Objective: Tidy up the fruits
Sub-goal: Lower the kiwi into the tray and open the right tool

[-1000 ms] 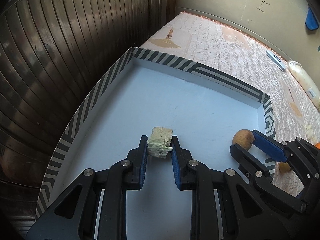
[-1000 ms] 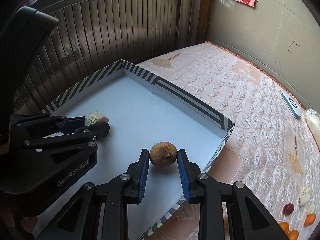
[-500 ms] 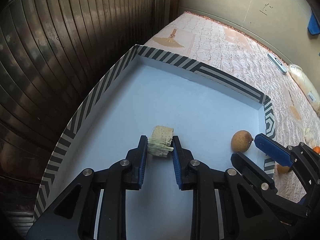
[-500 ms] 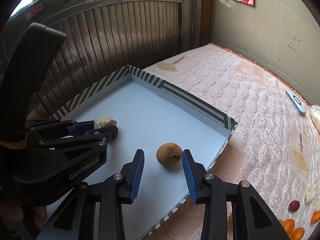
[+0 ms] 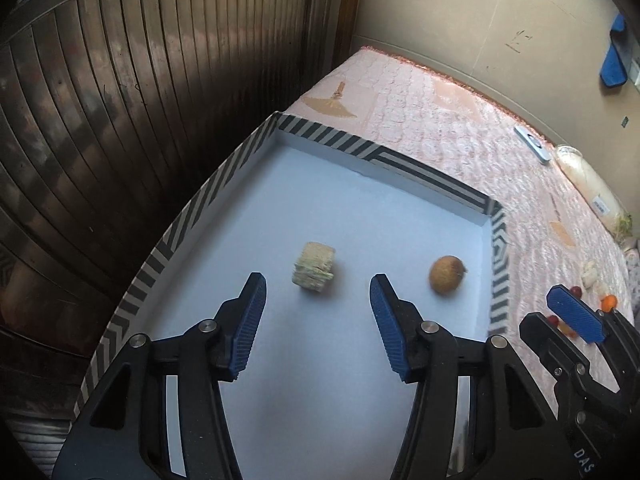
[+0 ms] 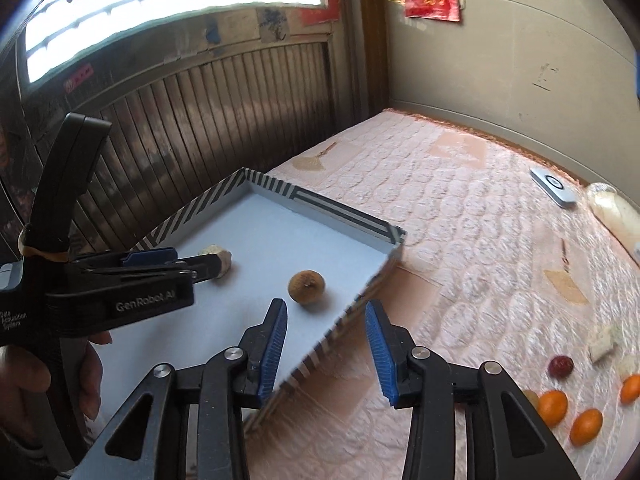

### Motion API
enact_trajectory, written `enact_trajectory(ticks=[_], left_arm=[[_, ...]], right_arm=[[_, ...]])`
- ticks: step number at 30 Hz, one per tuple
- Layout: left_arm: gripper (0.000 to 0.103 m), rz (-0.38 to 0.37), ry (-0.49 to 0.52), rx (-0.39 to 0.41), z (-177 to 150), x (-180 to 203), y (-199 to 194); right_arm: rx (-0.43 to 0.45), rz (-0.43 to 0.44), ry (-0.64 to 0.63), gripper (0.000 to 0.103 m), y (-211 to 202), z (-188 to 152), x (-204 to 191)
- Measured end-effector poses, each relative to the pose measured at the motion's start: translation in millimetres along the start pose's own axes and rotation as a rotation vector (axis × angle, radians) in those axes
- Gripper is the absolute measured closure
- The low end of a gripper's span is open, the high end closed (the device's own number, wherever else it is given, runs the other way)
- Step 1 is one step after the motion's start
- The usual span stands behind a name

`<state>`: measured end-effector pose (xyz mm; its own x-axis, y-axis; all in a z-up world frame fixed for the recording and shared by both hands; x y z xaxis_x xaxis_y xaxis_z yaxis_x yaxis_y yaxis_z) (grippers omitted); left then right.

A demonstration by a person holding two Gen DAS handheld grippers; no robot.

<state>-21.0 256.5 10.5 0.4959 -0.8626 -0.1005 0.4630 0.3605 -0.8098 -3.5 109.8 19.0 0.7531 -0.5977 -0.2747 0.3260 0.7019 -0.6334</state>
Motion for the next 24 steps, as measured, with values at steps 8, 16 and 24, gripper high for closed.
enact_trajectory(ticks=[8,16,24], left_arm=[[0.049,-0.035,0.084,0.073,-18,37,-38],[0.049,-0.087,0.193,0.106,-41,87,-59],[0.049,-0.124,0.262,0.108,-62,130,-67]], right_arm=[[0.039,-0.063,0.052,0.057,-38,-22,20],[0.059,-0.136,0.106,0.057,-80,-53,45],[0.074,-0.201,0.162,0.057,-118,-85,74]])
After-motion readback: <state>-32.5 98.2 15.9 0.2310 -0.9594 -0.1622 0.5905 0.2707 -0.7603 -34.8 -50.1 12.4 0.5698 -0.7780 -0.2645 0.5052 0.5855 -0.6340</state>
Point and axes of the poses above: each gripper's, at about its wrist camera, not at the fingertips, and y roughly the way its jaws point, x to its right, z to its top, the point moved 5 cm from there along y, roughly the way its jaws point, and after that the axes turned 14 degrees about z, right-handed, at the moved point
